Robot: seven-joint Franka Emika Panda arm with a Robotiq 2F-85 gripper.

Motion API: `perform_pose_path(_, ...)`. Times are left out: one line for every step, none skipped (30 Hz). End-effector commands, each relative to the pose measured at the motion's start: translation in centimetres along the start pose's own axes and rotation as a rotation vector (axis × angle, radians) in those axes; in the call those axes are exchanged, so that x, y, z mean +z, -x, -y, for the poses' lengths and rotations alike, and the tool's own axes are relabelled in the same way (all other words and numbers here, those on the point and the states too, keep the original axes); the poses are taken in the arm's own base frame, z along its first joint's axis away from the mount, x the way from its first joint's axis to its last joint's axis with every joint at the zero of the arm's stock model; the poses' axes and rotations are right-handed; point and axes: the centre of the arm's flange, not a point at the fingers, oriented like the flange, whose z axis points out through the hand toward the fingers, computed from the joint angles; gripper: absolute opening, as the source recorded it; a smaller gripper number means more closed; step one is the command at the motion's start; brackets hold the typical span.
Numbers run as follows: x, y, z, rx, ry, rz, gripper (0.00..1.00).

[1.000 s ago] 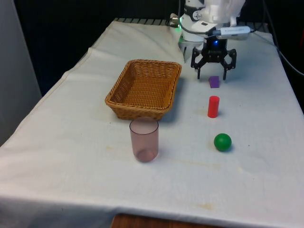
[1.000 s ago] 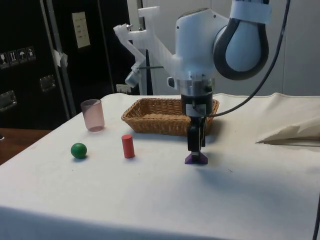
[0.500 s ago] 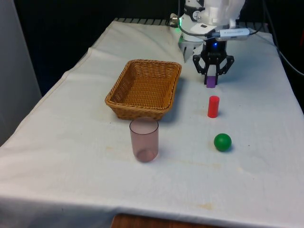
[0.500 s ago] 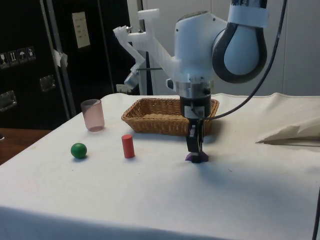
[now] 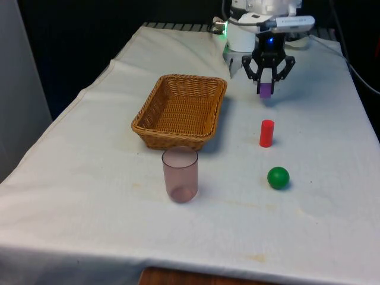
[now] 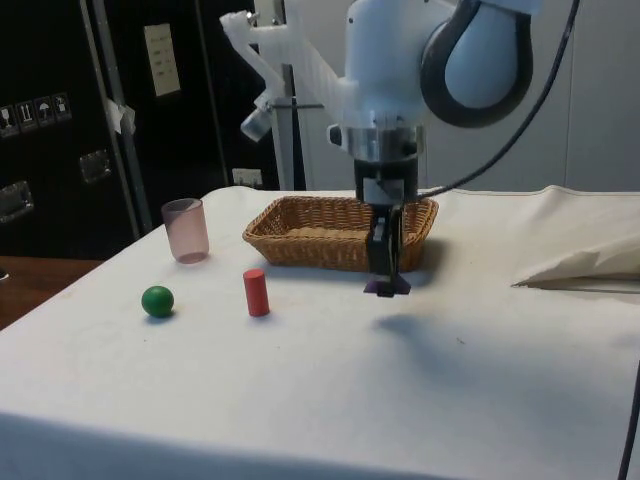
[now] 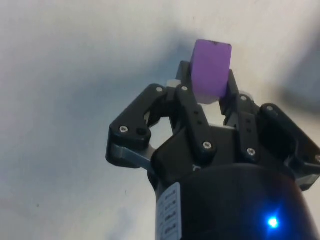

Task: Pick up the triangular block and place it into the basket.

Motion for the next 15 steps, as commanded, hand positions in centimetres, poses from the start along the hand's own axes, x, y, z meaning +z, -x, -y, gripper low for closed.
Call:
perform_pose_path(-0.3,0.0,0.0,0.000,-0.001,0.000,0.34)
perform_pose_path(-0.7,0.0,-0.1,-0.002,-0.002,0.000,0.34)
perform_pose_path(-1.1,-0.2,-0.2,-0.001,-0.002,-0.001,0.34)
perform_pose_path(-1.4,-0.3,-0.3,-0.002,-0.002,-0.003,0.34)
perform_pose_path(-1.7,-0.4,-0.3,-0.002,-0.003,-0.003,0.34)
perform_pose_path(-2.1,-0.5,-0.4,0.000,-0.003,-0.004,0.34)
perform_pose_path(-2.8,-0.7,-0.5,-0.002,-0.004,-0.006,0.34)
perform_pose_path(-3.1,-0.8,-0.5,-0.003,-0.005,-0.008,0.34)
perform_pose_path(-2.8,-0.7,-0.5,0.000,-0.005,-0.011,0.34)
perform_pose_path(-3.5,-0.9,-0.6,-0.002,-0.006,-0.009,0.34)
perform_pose_path(-3.9,-0.9,-0.6,-0.004,-0.006,-0.010,0.34)
perform_pose_path(-4.2,-1.0,-0.6,-0.003,-0.007,-0.011,0.34)
perform_pose_path(-4.9,-1.2,-0.8,-0.004,-0.008,-0.015,0.34)
perform_pose_path(-5.3,-1.3,-0.8,-0.003,-0.009,-0.018,0.34)
perform_pose_path(-5.6,-1.4,-0.9,-0.004,-0.009,-0.020,0.34)
